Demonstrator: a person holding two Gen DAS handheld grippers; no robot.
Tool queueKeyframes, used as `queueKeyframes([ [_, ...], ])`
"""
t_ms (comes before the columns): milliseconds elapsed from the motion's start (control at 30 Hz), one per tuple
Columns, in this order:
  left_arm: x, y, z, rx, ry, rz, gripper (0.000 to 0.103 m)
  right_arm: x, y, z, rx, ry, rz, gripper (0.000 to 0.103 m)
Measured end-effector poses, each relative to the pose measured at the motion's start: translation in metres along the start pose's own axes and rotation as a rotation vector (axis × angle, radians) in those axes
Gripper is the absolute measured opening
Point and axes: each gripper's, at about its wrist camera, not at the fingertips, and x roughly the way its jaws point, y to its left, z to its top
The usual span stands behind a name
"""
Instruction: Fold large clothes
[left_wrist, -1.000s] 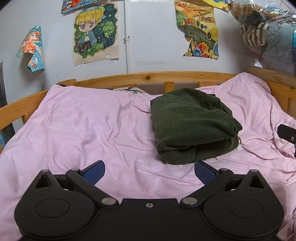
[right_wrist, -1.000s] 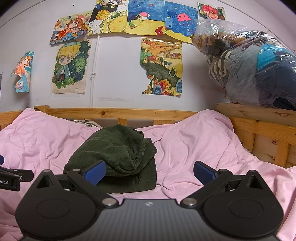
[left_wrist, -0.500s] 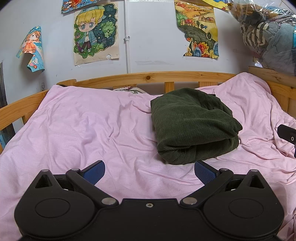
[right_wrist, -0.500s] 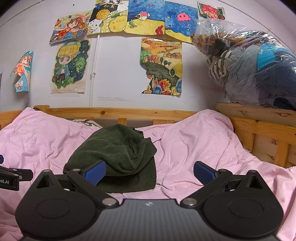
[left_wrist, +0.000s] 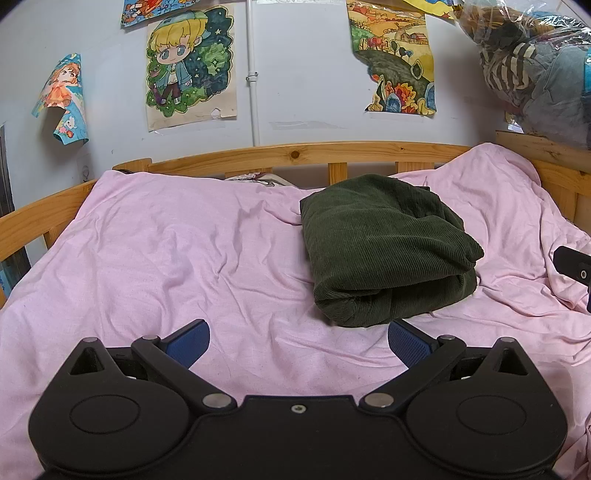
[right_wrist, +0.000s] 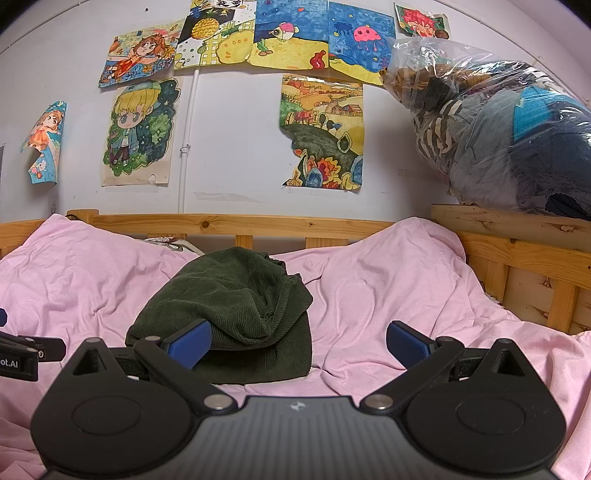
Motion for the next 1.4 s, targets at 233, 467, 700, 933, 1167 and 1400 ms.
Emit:
queueKeyframes([
  [233, 0.0002, -0.0007, -0.0001, 0.000, 0.000, 0.001, 0.102, -0.0003, 0.0000, 0.0002, 0.000, -0.001, 0.000, 0.103],
  [467, -0.0001, -0.0008, 0.0000, 0.004, 0.000, 0.001, 0.102, 0.0003, -0.0009, -0.0004, 0.003, -0.002, -0.001, 0.103],
  [700, 0.0005, -0.0003, 0.0000, 0.008, 0.000, 0.000, 0.102, 0.0002, -0.0011, -0.0002, 0.003, -0.002, -0.001, 0.103],
  [933, 0.0004, -0.0010, 0.0000, 0.009, 0.000, 0.000, 0.102, 0.0001, -0.0011, -0.0002, 0.003, -0.003, -0.001, 0.103],
  [1167, 0.0004, -0.0009, 0.0001, 0.010, 0.000, 0.001, 0.102, 0.0000, -0.0009, -0.0002, 0.003, -0.002, -0.001, 0.103],
  [1400, 0.0006, -0.0009, 0.0006, 0.006, 0.005, -0.004, 0.102, -0.0001, -0.0009, -0.0002, 0.004, -0.002, -0.001, 0.103],
])
